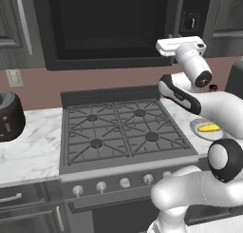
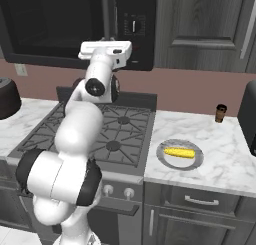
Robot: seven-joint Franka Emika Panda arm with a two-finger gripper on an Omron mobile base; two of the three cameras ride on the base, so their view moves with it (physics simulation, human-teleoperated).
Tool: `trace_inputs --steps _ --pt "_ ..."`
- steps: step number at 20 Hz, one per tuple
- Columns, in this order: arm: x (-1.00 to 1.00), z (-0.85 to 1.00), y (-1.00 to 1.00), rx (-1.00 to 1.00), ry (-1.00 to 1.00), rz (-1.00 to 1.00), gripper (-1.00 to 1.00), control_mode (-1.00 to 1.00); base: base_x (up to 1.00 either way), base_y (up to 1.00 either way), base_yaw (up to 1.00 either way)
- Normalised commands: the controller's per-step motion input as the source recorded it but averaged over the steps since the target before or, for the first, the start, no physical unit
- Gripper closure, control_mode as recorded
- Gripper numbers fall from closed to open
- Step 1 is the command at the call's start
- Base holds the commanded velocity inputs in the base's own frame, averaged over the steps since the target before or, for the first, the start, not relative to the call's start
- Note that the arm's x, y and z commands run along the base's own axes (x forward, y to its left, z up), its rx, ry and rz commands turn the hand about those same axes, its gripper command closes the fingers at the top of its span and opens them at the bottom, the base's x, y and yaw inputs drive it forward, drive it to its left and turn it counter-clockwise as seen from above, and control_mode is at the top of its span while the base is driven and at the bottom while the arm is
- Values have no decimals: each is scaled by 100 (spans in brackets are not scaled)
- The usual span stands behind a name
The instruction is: Pick the corn from the counter and place it in the microwave. Then turn on the microwave.
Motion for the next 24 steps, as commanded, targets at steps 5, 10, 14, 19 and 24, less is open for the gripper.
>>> trace_inputs --steps 5,10,14,19,24 --pt "-97 0 17 0 0 0 100 -100 0 0 0" --pt "-99 0 19 -2 0 0 100 -100 0 0 0" --pt "-95 0 26 -2 3 1 100 -100 0 0 0" --pt "-90 0 36 -2 6 4 100 -100 0 0 0" --pt "-81 0 48 -2 7 9 100 -100 0 0 0"
